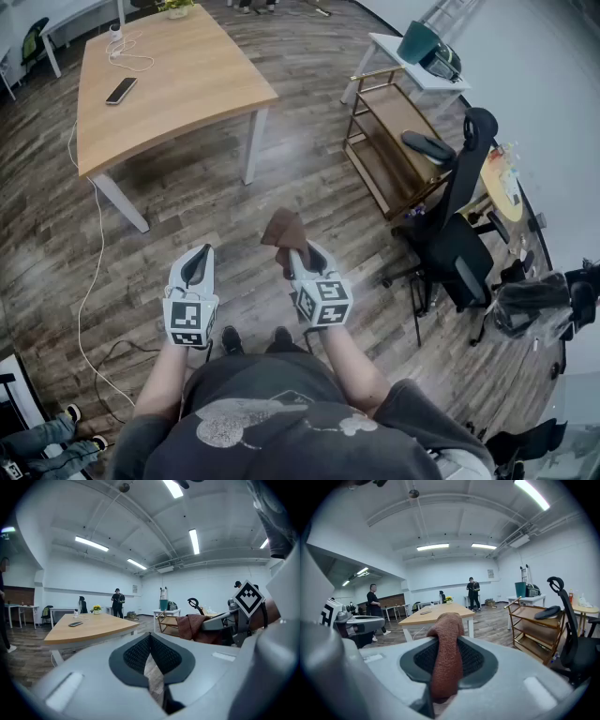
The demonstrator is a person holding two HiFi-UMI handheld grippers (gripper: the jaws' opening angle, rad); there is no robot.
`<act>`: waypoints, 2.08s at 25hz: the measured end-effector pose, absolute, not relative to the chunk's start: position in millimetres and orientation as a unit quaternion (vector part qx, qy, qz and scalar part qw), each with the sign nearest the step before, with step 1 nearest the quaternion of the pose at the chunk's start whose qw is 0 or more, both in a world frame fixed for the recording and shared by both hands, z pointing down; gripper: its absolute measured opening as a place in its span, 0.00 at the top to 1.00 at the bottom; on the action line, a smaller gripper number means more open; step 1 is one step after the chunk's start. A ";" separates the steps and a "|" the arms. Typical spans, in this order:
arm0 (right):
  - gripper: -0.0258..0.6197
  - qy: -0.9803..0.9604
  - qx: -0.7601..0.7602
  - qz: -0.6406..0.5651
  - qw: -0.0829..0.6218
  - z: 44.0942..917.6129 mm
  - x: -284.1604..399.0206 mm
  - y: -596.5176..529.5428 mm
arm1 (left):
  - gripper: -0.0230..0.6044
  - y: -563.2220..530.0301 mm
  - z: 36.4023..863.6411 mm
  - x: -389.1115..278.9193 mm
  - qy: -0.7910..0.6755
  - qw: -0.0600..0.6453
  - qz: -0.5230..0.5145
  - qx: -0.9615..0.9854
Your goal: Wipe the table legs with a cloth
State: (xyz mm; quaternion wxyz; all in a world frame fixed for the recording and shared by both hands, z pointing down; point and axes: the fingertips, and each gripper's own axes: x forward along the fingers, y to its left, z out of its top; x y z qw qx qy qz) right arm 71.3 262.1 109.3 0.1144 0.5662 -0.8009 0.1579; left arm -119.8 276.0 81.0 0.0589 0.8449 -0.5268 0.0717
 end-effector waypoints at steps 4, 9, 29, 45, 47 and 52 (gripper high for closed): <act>0.84 -0.797 0.572 0.160 0.115 110.9 73.7 258.2 | 0.93 270.7 79.8 -121.3 -0.527 0.059 0.072 0.845; 0.84 -0.793 0.575 0.162 0.117 113.7 73.1 254.0 | 0.93 267.7 80.7 -123.1 -0.523 0.060 0.076 0.847; 0.83 -0.775 0.598 0.186 0.089 141.9 78.1 196.5 | 0.93 217.0 111.3 -158.8 -0.537 0.095 0.084 0.834; 0.83 -0.820 0.525 0.207 0.101 161.6 102.5 -36.8 | 0.93 32.9 120.9 -113.3 -0.596 0.101 0.111 0.789; 0.83 -0.824 0.517 0.205 0.108 163.8 107.1 -63.0 | 0.93 11.9 121.0 -105.7 -0.601 0.105 0.109 0.784; 0.83 -0.834 0.492 0.215 0.126 178.8 107.1 -108.0 | 0.93 -33.5 131.8 -97.7 -0.619 0.118 0.114 0.768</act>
